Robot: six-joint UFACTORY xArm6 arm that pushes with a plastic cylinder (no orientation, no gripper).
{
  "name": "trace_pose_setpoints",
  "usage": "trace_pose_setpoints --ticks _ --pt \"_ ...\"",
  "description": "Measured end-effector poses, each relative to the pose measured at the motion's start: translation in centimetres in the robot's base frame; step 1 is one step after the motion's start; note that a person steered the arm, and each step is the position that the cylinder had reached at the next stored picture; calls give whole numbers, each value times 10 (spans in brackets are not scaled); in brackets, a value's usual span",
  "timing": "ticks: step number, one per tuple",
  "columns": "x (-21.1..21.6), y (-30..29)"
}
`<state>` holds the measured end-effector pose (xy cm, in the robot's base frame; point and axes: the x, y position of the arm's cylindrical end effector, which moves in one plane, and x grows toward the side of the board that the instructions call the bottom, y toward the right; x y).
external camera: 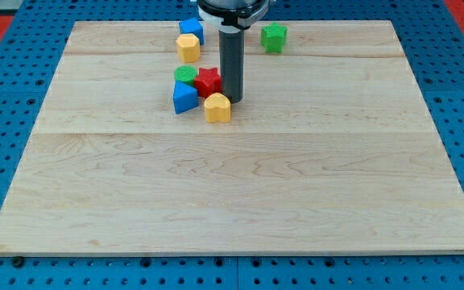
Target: Place the blue triangle to wards the left center of the board
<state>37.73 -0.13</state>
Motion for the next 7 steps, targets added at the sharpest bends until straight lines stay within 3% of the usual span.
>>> trace_pose_setpoints --ticks 3,7 --pt "0 39" --pt "4 -81"
